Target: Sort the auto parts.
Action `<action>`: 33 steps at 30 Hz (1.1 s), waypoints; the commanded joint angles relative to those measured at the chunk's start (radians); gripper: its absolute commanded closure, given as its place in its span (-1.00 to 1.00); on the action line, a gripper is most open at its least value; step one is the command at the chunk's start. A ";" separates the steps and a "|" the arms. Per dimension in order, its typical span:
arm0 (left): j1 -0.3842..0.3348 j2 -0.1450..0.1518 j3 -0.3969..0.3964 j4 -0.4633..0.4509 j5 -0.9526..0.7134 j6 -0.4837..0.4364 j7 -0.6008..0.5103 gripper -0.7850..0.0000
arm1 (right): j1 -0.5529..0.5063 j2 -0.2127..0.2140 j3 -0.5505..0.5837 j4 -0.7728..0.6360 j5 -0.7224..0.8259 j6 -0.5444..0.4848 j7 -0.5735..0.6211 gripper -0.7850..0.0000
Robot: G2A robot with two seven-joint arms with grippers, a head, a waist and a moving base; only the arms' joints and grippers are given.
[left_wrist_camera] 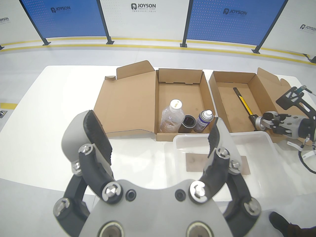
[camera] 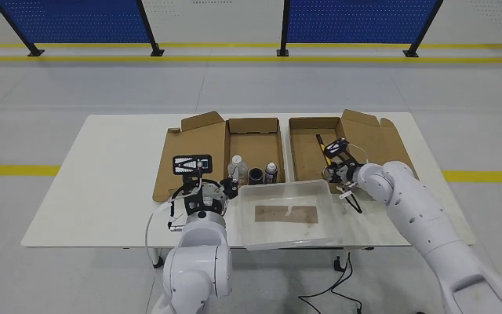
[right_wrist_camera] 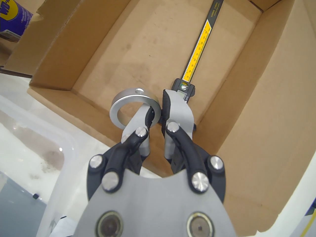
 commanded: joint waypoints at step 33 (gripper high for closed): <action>0.000 0.000 0.000 0.000 0.000 0.000 0.000 -1.00 | -0.462 0.118 0.478 -0.379 0.146 -0.044 -0.441 -1.00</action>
